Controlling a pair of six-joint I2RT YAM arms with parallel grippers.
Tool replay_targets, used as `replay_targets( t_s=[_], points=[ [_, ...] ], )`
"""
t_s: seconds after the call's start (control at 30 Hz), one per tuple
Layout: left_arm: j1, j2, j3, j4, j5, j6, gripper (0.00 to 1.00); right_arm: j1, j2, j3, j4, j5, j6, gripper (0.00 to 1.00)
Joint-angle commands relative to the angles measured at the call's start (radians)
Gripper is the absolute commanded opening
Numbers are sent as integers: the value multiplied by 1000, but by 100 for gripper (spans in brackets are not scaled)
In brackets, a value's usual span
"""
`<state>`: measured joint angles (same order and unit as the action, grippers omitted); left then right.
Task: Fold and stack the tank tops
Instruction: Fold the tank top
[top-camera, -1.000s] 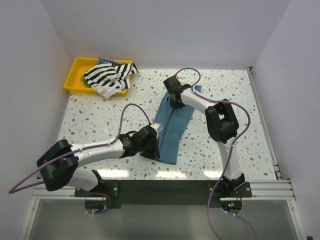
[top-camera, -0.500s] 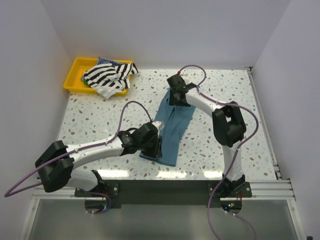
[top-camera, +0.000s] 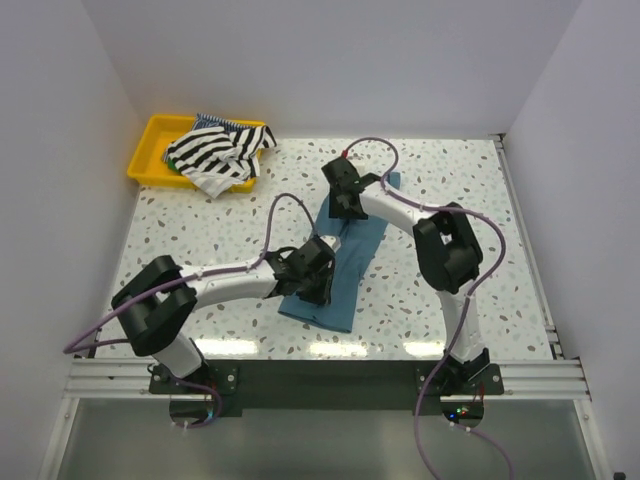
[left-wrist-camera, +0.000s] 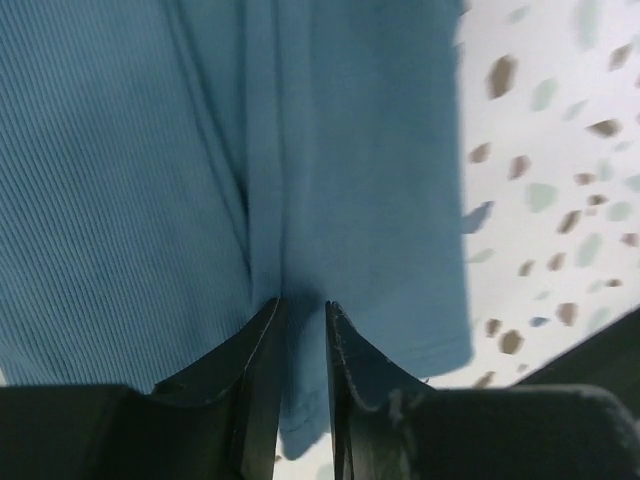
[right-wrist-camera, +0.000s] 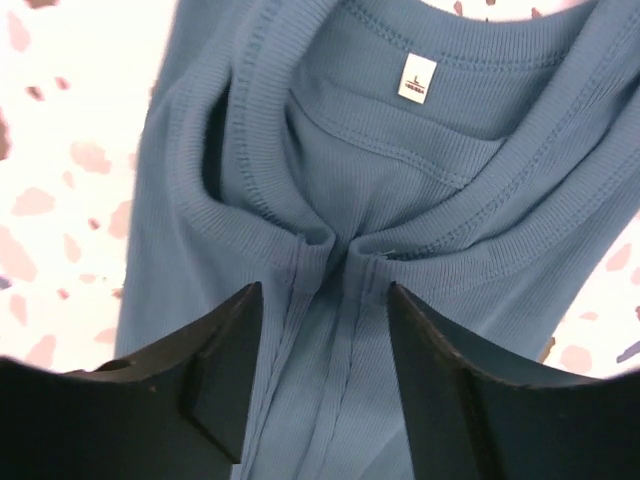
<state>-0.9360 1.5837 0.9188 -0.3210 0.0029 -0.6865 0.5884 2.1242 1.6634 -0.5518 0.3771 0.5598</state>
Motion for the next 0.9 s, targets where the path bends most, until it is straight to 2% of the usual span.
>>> replay_targets(
  t_s=[0.0,0.13,0.2,0.3,0.43,0.53,0.63,0.73,0.87],
  points=[
    [6,56,-64,88,-12,27,27,-7,42,13,-3,26,18,55],
    [2,85,-112,123,25,25,22,-15,43,-36,12,34,35,33],
    [-15,94,-121,126,28,21,19,-27,31,-88,42,33,46,28],
    [-59,113,-138,123,29,-1,17,-39,22,-126,52,46,42,16],
    [-110,121,-192,175,69,-60,13,-47,28,-136,78,54,-4,11],
    [-167,127,-201,195,94,-105,12,-47,48,-110,58,49,-52,13],
    [-191,108,-210,206,109,-142,12,-47,26,-145,75,25,-89,23],
    [-211,79,-228,217,143,-174,12,-47,-36,-267,122,-7,-110,33],
    [-213,19,-195,168,143,-173,21,-47,-78,-291,153,-30,-179,48]
  ],
)
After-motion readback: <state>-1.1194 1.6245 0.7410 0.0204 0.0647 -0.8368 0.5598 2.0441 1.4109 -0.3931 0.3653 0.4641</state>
